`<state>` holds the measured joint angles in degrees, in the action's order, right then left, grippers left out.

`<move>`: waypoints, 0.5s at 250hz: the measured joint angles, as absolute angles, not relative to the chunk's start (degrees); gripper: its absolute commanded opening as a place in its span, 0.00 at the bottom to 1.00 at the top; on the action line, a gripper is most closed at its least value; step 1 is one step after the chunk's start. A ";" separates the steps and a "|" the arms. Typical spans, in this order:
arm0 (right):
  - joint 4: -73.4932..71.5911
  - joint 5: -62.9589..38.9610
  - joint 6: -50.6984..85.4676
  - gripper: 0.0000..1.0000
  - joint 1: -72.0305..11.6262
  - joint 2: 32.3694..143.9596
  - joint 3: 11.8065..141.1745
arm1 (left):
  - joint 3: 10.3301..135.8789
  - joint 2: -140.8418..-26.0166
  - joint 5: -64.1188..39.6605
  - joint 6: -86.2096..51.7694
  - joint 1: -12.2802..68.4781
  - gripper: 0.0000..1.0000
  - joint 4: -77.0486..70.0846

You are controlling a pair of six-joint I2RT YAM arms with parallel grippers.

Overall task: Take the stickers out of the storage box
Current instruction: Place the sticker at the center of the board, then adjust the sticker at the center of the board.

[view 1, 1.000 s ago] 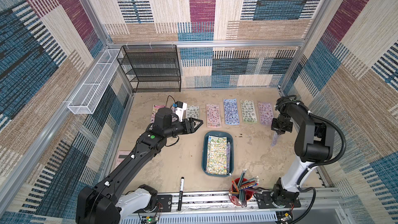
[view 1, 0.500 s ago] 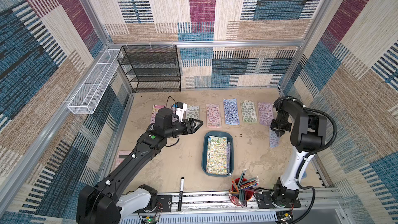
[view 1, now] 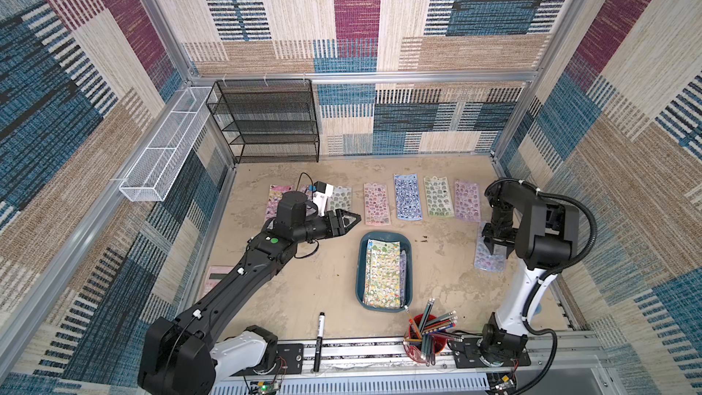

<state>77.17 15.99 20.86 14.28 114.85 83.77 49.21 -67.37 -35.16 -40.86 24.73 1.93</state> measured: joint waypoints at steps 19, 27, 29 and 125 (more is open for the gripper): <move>77.17 17.54 21.61 0.60 14.59 113.51 84.84 | 49.15 -67.37 -35.55 -41.04 24.73 0.64 1.67; 77.19 18.24 21.85 0.60 14.63 112.92 85.30 | 49.04 -67.37 -35.66 -41.06 24.73 0.64 1.43; 77.19 18.48 21.91 0.60 14.63 112.75 85.45 | 48.99 -67.37 -35.75 -41.12 24.73 0.64 1.39; 69.12 12.27 23.20 0.00 13.80 97.43 78.87 | 49.06 -68.58 -36.14 -41.85 24.73 0.63 0.73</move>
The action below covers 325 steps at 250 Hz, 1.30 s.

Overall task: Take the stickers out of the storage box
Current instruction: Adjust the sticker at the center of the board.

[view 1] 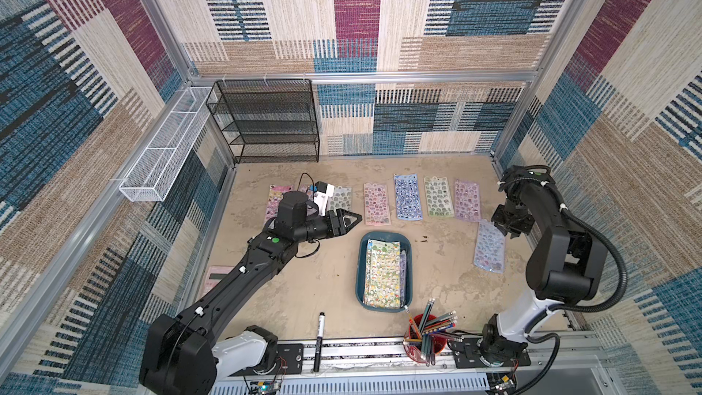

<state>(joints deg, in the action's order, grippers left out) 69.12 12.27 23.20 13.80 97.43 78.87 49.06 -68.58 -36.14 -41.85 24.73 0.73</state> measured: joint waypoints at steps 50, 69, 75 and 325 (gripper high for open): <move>59.40 4.89 23.81 0.00 13.52 96.47 69.25 | 49.06 -69.34 -36.36 -42.61 24.71 0.62 0.14; 55.83 2.31 24.12 0.00 13.58 96.29 66.61 | 49.06 -69.34 -36.36 -43.09 24.71 0.62 -0.21; 54.87 1.54 24.36 0.00 13.58 96.29 65.95 | 49.06 -69.34 -36.36 -43.11 24.71 0.62 -0.21; 54.28 7.57 19.57 0.00 21.12 96.05 66.02 | 49.15 -71.16 -36.60 -43.40 24.67 0.61 -1.41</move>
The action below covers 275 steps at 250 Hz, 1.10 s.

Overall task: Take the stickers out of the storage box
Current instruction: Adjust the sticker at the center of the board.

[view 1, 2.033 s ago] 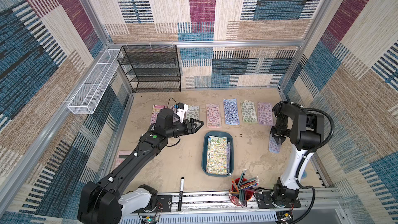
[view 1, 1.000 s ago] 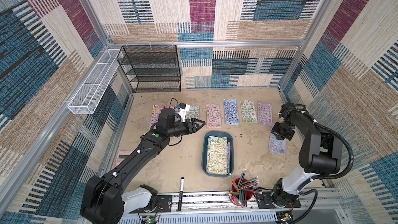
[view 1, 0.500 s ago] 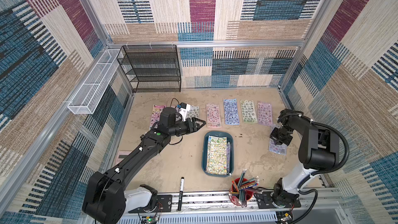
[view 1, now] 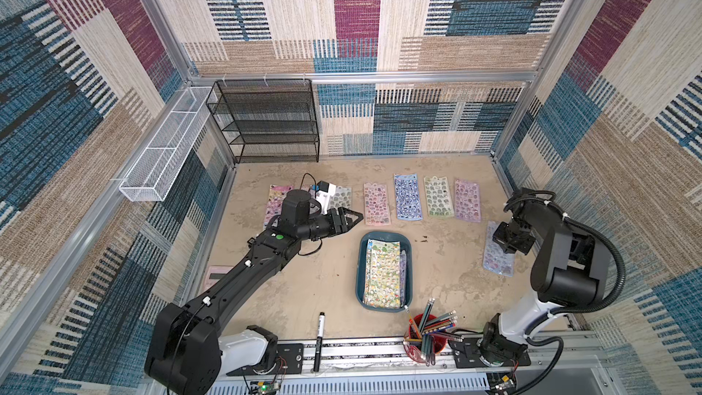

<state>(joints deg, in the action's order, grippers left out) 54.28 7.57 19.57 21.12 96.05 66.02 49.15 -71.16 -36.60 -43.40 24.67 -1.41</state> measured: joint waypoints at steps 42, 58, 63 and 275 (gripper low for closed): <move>52.84 1.58 20.08 0.00 19.94 91.72 64.49 | 49.19 -71.40 -36.60 -43.48 24.67 0.61 -1.41; 52.27 -1.06 20.12 0.00 18.44 91.59 62.81 | 49.30 -71.70 -36.58 -43.48 24.67 0.61 -1.41; 52.10 -1.63 20.10 0.00 18.20 91.68 62.28 | 49.32 -71.79 -36.58 -43.48 24.67 0.61 -1.41; 49.78 3.46 19.64 0.00 23.73 96.99 58.67 | 48.42 -72.31 -37.47 -45.04 24.67 0.60 -2.87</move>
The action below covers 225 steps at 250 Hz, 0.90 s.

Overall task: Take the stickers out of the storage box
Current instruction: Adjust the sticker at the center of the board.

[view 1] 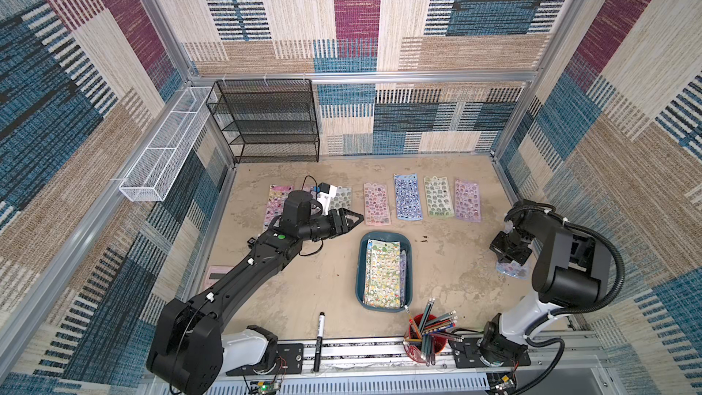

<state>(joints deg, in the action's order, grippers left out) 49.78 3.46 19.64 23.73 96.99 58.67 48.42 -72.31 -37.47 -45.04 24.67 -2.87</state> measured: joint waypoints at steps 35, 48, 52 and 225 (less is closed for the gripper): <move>51.46 4.47 18.96 0.00 23.75 95.79 60.20 | 48.47 -72.77 -37.65 -45.25 24.67 0.60 -3.70; 52.40 4.91 18.76 0.00 23.75 95.15 61.65 | 48.64 -73.19 -37.71 -45.25 24.67 0.60 -3.68; 52.58 5.13 18.76 0.00 23.75 95.00 62.19 | 48.71 -73.30 -37.71 -45.25 24.67 0.60 -3.68; 42.09 10.63 19.09 0.00 25.58 108.97 73.58 | 54.54 -73.49 -34.63 -42.15 24.67 0.59 6.66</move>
<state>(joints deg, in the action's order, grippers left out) 42.09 10.63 19.09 25.58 108.97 73.58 54.54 -73.49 -34.63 -42.15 24.67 6.66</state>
